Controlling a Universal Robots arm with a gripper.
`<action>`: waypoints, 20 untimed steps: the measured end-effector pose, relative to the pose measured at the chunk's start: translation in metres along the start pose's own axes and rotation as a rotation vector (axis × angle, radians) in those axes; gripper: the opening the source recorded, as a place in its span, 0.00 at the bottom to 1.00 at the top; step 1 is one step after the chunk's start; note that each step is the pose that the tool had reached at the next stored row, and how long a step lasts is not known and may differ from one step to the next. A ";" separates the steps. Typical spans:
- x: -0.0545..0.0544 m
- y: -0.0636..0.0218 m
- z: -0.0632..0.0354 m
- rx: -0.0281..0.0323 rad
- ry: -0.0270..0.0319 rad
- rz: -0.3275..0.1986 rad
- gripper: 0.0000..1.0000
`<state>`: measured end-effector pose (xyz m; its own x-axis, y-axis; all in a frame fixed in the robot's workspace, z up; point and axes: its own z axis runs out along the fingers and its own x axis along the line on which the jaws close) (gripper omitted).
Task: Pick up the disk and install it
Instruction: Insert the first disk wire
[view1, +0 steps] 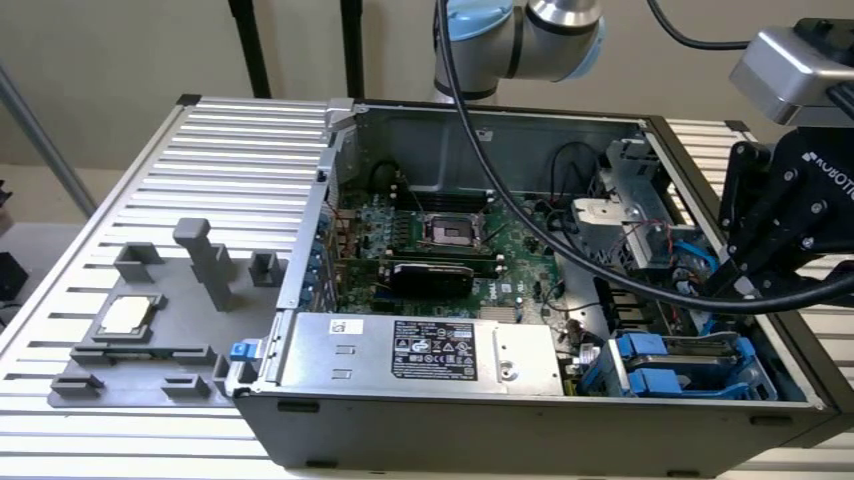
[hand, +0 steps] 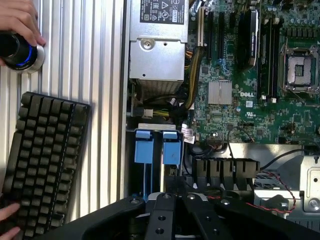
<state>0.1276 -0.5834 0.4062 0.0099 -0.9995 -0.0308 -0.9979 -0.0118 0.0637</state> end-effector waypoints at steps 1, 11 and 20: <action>0.000 0.0000 0.0000 0.0000 0.0000 0.000 0.11; 0.000 0.0000 0.0000 -0.0003 0.0001 0.000 0.11; 0.000 -0.0328 0.0001 -0.0006 -0.0039 -0.001 0.11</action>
<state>0.1603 -0.5828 0.4040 0.0107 -0.9993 -0.0348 -0.9978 -0.0129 0.0643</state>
